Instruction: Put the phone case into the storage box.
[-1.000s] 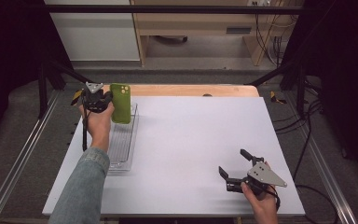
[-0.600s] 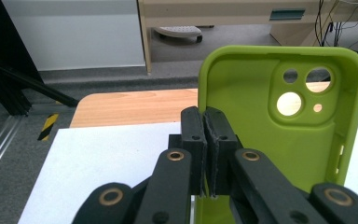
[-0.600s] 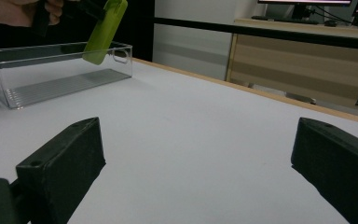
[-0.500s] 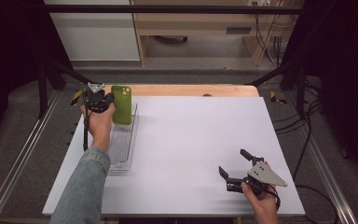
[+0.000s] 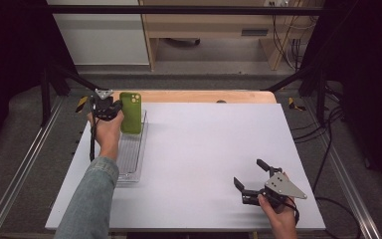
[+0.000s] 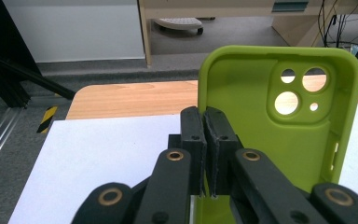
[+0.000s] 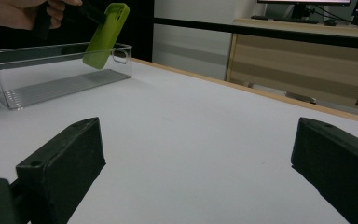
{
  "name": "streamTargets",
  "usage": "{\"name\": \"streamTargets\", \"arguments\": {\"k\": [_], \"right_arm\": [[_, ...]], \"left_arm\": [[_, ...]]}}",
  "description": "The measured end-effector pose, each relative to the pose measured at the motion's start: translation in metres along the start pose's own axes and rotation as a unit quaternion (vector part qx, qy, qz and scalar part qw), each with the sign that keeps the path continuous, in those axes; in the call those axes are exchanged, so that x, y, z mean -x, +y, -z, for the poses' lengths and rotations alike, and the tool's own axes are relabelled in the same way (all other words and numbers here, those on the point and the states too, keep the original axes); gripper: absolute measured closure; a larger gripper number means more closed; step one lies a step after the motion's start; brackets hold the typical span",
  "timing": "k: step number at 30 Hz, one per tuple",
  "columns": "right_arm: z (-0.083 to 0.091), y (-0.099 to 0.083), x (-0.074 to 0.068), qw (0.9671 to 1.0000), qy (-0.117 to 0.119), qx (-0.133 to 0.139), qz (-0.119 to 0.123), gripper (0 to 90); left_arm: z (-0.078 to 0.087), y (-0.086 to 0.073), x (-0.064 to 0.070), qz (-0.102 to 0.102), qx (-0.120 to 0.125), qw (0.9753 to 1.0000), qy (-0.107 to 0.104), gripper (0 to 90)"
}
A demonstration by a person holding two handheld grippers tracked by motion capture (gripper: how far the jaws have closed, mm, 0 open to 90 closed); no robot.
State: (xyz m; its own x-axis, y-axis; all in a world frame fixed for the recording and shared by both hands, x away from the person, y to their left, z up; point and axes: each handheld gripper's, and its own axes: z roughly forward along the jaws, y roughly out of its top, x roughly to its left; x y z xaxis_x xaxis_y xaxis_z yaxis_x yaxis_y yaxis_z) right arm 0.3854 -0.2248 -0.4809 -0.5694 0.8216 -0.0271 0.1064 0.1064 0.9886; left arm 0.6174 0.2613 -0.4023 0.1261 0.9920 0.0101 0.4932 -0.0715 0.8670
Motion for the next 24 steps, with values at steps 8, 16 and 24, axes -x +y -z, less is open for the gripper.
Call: {"name": "streamTargets", "arguments": {"k": [8, 16, 24], "right_arm": [[0.0011, 0.0006, 0.0009, 1.0000, 0.000, 0.002, -0.001, 2.7], [0.0011, 0.0003, 0.0009, 1.0000, 0.004, 0.000, -0.003, 3.0], [0.0007, 0.0001, 0.0012, 1.0000, 0.003, 0.000, -0.003, 2.9]], "left_arm": [[-0.0017, -0.0004, 0.0017, -0.004, -0.008, 0.9999, 0.006, 86.4], [-0.0052, -0.0018, 0.0017, -0.002, -0.013, 0.9999, 0.009, 86.4], [-0.0081, -0.0013, -0.0003, 0.020, -0.012, 0.9997, 0.003, 86.4]]}}
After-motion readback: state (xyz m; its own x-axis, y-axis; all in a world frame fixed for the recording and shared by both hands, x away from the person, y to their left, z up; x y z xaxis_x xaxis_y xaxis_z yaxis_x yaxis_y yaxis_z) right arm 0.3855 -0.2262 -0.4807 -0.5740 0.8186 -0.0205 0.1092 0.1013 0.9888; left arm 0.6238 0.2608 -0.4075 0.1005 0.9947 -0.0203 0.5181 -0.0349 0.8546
